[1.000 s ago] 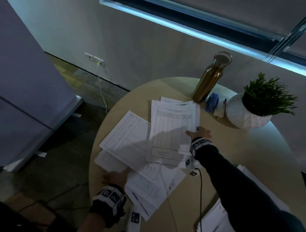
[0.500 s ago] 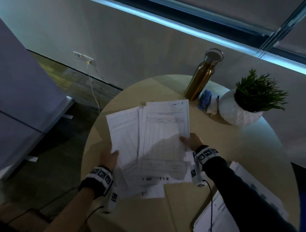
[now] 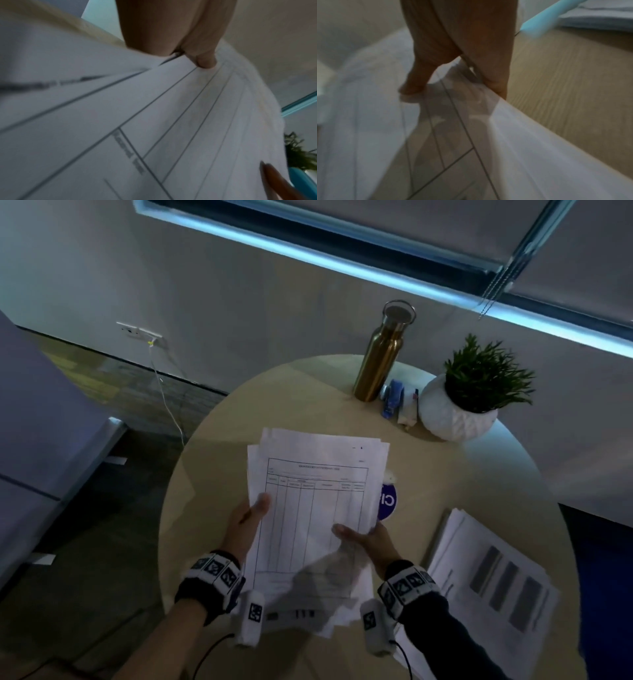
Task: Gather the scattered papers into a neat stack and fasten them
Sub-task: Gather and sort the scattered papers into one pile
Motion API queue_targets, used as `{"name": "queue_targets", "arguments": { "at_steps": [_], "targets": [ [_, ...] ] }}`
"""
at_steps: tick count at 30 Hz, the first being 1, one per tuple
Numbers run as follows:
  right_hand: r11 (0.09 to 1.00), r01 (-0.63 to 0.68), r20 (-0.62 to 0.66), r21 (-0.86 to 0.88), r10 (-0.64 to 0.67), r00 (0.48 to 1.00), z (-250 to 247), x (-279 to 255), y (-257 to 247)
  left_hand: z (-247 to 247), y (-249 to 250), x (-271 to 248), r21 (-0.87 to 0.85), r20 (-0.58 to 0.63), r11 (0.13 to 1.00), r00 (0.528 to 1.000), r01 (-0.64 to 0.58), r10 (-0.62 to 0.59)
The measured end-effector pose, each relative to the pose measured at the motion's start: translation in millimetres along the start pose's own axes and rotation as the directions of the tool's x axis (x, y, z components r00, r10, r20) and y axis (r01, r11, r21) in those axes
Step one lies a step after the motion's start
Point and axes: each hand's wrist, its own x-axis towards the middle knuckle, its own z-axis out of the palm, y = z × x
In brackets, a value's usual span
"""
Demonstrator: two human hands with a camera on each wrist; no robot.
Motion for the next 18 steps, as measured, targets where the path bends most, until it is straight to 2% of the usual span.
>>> {"name": "queue_targets", "arguments": {
  "at_steps": [1, 3, 5, 7, 8, 9, 11, 12, 16, 18],
  "targets": [
    [1.0, 0.02, 0.041, 0.002, -0.02, 0.999, -0.6, -7.5, -3.8, 1.3, 7.3, -5.0, -0.01, 0.007, 0.998, 0.998, -0.057, 0.057],
    [0.99, 0.141, 0.001, 0.011, -0.141, 0.99, 3.3, -27.3, -19.4, 4.3, 21.2, -14.1, 0.05, -0.022, 0.973, 0.974, -0.225, 0.226],
    [0.958, 0.286, -0.068, 0.036, -0.283, 0.957, 5.9, -46.3, -38.9, 4.2, 36.3, -24.4, 0.151, -0.079, 0.907, 0.91, -0.393, 0.407],
    [0.89, 0.45, -0.113, 0.068, -0.441, 0.89, 6.8, -69.7, -61.3, 7.7, 53.4, -39.2, 0.227, -0.09, 0.812, 0.819, -0.537, 0.567],
    [0.853, 0.514, -0.12, 0.093, -0.503, 0.856, 7.0, -79.6, -70.9, 11.6, 63.9, -46.4, 0.205, -0.082, 0.778, 0.782, -0.594, 0.618],
    [0.818, 0.565, -0.109, 0.11, -0.555, 0.825, 5.8, -87.4, -76.5, 14.8, 74.2, -54.1, 0.14, -0.065, 0.767, 0.767, -0.627, 0.639],
    [0.79, 0.604, -0.08, 0.107, -0.599, 0.797, 3.3, -95.0, -81.6, 17.1, 82.2, -57.9, 0.072, -0.046, 0.731, 0.729, -0.679, 0.683],
    [0.787, 0.609, -0.073, 0.097, -0.605, 0.793, 3.0, -94.9, -81.7, 17.1, 81.1, -54.9, 0.093, -0.034, 0.715, 0.715, -0.693, 0.698],
    [0.84, 0.536, -0.041, -0.088, -0.54, 0.84, 4.4, -80.0, -75.0, 19.9, 64.1, -34.5, 0.25, 0.004, 0.708, 0.732, -0.661, 0.682],
    [0.837, 0.513, -0.109, -0.191, -0.537, 0.836, 4.8, -70.7, -72.5, 24.6, 64.9, -31.1, 0.219, 0.021, 0.772, 0.794, -0.597, 0.608]
  ]
}}
